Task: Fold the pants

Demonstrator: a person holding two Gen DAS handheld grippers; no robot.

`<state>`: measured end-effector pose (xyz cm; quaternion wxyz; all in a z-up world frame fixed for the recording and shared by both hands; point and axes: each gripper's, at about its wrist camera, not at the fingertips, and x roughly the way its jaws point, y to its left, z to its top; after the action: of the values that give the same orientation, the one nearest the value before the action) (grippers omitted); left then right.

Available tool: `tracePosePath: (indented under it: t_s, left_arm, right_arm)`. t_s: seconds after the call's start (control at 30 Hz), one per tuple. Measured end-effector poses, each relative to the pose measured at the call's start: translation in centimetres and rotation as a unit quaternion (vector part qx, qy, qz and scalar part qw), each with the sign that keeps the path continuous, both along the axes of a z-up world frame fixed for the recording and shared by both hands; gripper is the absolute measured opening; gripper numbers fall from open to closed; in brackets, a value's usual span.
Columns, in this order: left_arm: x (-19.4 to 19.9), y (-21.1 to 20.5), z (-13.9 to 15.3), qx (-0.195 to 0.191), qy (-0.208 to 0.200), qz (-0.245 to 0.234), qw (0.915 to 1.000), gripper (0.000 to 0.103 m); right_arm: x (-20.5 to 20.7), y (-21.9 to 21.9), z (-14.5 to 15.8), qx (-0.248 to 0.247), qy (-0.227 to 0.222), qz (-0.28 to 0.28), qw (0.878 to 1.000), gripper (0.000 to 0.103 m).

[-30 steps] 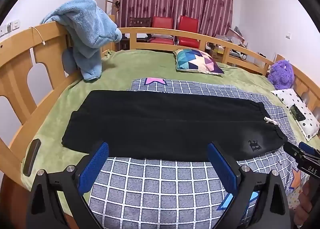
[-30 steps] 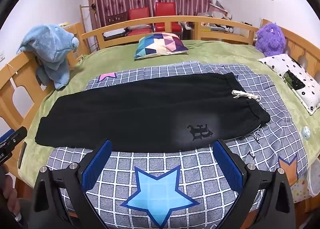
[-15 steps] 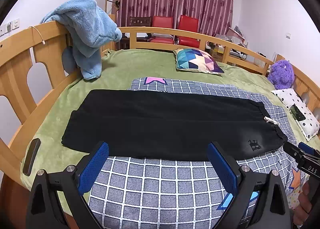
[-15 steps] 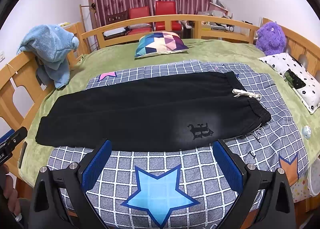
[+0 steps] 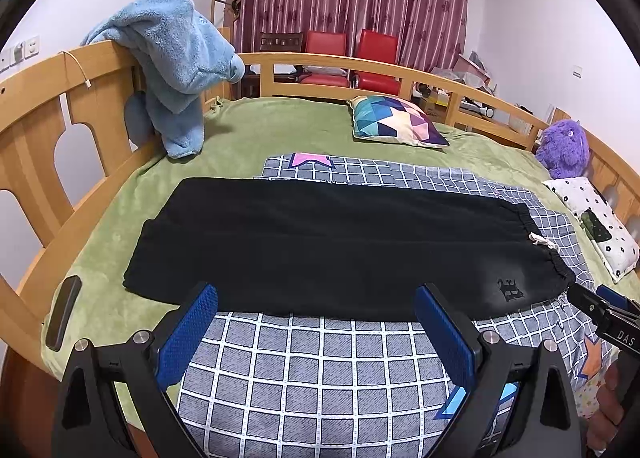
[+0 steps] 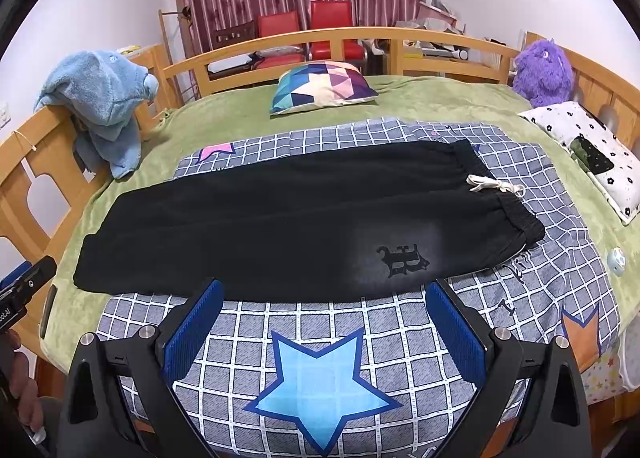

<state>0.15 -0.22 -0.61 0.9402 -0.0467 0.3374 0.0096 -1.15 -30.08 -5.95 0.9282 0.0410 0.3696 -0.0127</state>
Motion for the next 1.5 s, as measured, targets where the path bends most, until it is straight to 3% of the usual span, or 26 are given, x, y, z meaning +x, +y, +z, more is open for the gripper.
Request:
tracePosePath:
  t_s: [1.5]
  left_arm:
    - [-0.07,-0.62,0.26,0.0,0.001,-0.001,1.0,0.1]
  right_arm:
    - [-0.22,-0.75,-0.51,0.014,0.006,-0.002,1.0,0.1]
